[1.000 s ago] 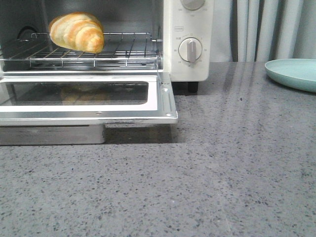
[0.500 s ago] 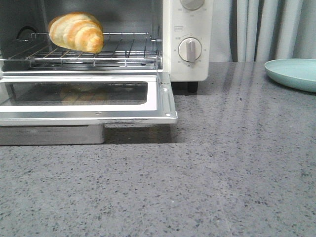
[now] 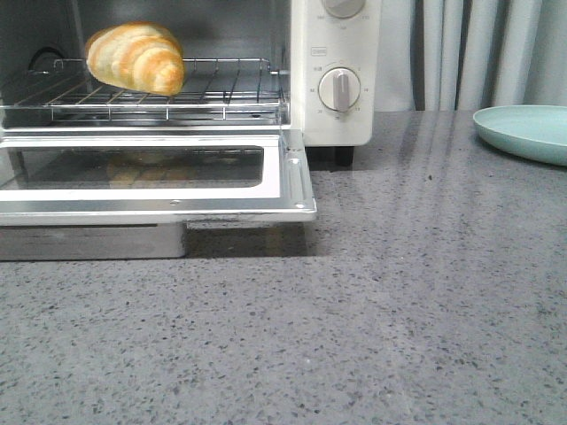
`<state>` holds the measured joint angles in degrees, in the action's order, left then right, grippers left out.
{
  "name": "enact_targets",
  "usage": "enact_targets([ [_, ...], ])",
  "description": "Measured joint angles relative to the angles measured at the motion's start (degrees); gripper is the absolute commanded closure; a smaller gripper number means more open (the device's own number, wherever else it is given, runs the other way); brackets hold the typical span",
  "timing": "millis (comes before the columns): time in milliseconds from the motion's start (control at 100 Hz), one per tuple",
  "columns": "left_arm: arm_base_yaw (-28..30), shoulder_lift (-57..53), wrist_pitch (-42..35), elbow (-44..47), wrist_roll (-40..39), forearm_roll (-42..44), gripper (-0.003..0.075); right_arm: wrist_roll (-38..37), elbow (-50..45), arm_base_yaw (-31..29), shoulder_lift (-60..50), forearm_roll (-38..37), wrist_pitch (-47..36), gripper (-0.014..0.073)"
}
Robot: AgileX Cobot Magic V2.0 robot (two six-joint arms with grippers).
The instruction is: Put bread in oven
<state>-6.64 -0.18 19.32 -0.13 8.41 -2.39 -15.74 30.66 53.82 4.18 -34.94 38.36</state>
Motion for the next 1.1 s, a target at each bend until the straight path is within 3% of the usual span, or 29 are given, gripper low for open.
enact_targets([
  [220,0.0,0.0,0.0,0.0,0.0,0.0,0.0741,0.0,-4.81,0.0,0.0,-7.12,5.46,0.0642],
  [440,0.0,0.0,0.0,0.0,0.0,0.0,0.0741,0.0,-9.9,-0.28,0.0,-7.96,-1.04,0.0642],
  [650,0.0,0.0,0.0,0.0,0.0,0.0,0.0741,0.0,-12.56,-6.47,0.0,-1.67,-6.4,0.0642],
  [910,0.0,0.0,0.05,0.0,0.0,0.0,0.0741,0.0,-20.11,-16.06,0.0,6.02,-23.88,0.0642],
  [1100,0.0,0.0,0.05,0.0,0.0,0.0,0.0741,0.0,-26.17,-23.5,0.0,10.21,-26.99,0.0642],
])
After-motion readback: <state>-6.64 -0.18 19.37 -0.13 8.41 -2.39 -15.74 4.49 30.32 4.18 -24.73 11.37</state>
